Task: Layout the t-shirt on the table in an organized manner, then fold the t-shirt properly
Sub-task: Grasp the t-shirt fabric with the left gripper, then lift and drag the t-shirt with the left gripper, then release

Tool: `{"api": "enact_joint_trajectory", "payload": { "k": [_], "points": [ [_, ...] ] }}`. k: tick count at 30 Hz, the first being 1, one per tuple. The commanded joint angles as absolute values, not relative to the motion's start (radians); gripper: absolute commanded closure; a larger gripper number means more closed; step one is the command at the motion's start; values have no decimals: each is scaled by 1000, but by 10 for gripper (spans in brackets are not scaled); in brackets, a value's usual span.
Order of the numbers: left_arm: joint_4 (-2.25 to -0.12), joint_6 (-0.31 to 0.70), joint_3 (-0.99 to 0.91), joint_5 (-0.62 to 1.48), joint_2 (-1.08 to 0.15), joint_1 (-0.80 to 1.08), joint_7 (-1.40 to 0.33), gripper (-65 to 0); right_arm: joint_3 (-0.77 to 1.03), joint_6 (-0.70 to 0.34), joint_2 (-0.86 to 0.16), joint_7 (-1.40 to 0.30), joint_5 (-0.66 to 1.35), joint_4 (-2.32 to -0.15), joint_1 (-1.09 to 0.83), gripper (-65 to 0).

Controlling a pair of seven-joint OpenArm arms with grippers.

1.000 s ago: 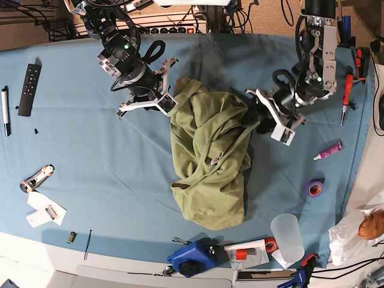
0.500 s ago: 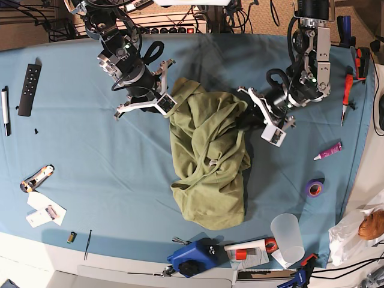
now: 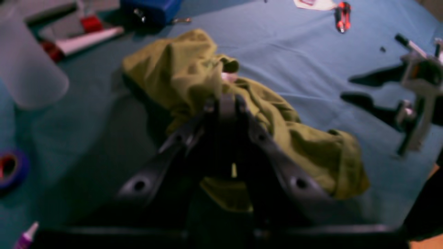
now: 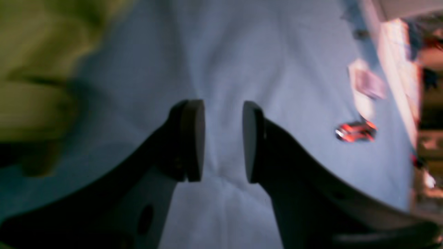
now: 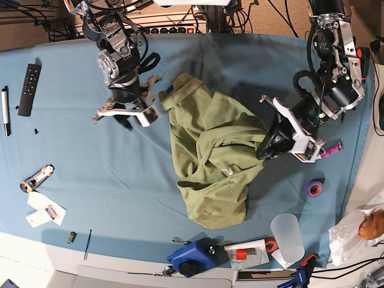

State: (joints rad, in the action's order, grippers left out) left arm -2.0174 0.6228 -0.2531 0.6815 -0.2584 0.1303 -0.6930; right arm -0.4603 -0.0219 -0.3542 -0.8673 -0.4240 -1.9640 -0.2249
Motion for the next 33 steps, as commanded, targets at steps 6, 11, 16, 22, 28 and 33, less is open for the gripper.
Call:
{"api": "enact_joint_trajectory", "payload": {
  "k": [6, 11, 16, 22, 28, 33],
  "points": [
    [-2128, 626, -231, 704, -280, 119, -657, 0, -437, 91, -360, -914, -550, -1981, -216, -192],
    [-2185, 626, -231, 737, -280, 119, -646, 0, -302, 110, -360, -934, -542, -1981, -217, -191],
    [-2189, 607, -144, 743, -280, 119, -646, 0, -109, 109, -360, -933, -443, -1981, -222, -191],
    [-2189, 532, 118, 535, -257, 83, -572, 0, 90, 46, -360, -933, -336, -1981, -222, -191],
    [-2173, 416, 328, 351, -108, 14, -556, 0, 291, -1, -361, -931, -260, -1981, -222, -191],
    [-2035, 407, 471, 260, 33, -65, -548, 0, 483, -54, -361, -931, -178, -1981, -222, -191]
  ]
}}
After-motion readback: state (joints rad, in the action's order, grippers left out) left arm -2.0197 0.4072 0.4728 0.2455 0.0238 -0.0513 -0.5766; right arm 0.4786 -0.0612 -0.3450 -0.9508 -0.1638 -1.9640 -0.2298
